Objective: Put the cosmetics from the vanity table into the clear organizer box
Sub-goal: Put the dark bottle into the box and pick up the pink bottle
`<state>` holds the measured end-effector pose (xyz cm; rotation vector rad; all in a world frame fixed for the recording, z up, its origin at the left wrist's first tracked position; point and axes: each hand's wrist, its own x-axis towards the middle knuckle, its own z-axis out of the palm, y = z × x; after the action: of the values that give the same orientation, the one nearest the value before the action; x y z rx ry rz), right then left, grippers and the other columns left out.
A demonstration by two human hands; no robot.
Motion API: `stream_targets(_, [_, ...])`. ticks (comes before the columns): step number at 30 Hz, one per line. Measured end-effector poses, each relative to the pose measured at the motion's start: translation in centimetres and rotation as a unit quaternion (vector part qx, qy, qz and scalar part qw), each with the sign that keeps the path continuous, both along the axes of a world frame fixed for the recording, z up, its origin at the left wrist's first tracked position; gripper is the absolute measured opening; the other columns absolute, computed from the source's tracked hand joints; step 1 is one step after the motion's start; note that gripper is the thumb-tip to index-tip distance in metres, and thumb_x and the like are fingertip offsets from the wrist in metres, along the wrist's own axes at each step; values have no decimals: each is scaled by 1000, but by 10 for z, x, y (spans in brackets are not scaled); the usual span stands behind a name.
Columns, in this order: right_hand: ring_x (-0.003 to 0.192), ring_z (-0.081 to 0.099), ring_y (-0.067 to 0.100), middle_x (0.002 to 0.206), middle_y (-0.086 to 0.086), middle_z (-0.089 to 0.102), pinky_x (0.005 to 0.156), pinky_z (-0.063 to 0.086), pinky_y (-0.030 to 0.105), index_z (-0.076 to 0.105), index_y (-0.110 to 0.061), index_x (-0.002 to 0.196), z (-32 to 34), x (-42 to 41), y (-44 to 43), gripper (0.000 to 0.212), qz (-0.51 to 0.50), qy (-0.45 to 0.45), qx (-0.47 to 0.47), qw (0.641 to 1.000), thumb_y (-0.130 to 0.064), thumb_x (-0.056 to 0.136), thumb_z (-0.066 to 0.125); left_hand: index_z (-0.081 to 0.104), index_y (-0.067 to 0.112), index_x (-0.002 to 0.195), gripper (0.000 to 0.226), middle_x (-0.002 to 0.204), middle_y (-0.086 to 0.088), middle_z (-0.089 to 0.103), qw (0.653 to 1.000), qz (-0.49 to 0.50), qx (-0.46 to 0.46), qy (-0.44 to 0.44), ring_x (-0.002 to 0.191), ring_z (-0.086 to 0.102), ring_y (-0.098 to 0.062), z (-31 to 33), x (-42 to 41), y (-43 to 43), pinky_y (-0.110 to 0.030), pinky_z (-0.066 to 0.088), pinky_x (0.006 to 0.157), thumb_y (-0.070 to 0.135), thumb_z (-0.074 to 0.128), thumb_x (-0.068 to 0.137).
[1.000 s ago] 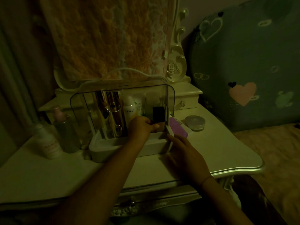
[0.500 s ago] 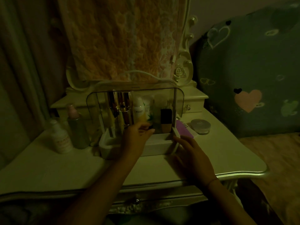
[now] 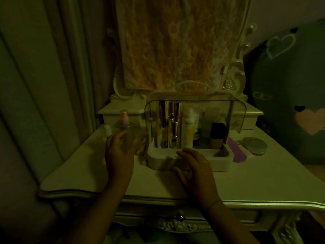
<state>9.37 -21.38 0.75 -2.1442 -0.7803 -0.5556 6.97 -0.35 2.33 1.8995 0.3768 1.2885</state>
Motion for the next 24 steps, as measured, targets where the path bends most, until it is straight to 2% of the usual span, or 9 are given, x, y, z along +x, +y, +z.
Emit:
stream_targets(3, [112,55,26,118,4,62,102,37,47,62,-20,114,-6,5,12,39,-39,-10,-50,998,-24,77,70,53,14,121,47,121,-6,53,1000,0,-21,-5,109,49,-15,2,5,11,-29,40,85,18,70,78])
stream_targets(6, [112,57,26,115,4,64,106,31,50,63,-21,111,-12,8,11,37,-56,-22,-82,995,-20,75,71,45,18,130,54,131,-6,51,998,-26,-50,17,115,44,-11,6,13,14,-31,39,88,20,67,80])
stream_targets(10, [121,50,23,124,3,59,111,17,42,58,-22,119,-13,8,7,42,-40,-19,-110,993,-21,78,67,38,19,137,63,135,-8,50,994,-40,-89,57,120,49,-24,10,25,17,-32,42,87,20,67,80])
stream_targets(13, [123,49,25,127,4,58,110,14,41,57,-22,121,-13,7,6,45,-36,-22,-117,992,-19,78,68,35,15,138,68,137,-13,48,993,-21,-93,70,120,49,-29,13,32,17,-29,38,84,18,69,79])
stream_targets(20, [124,48,25,128,4,57,111,12,41,55,-22,123,-12,7,7,46,-41,-20,-129,991,-18,79,67,46,7,128,55,124,-17,59,988,1,-106,115,111,56,-33,11,39,19,-40,44,88,20,68,79])
stream_targets(24, [125,47,25,129,4,56,111,12,40,54,-23,123,-13,8,7,45,-37,-21,-128,991,-20,79,66,52,5,120,47,117,-18,62,984,-5,-111,139,104,59,-32,6,38,22,-35,43,80,19,69,79])
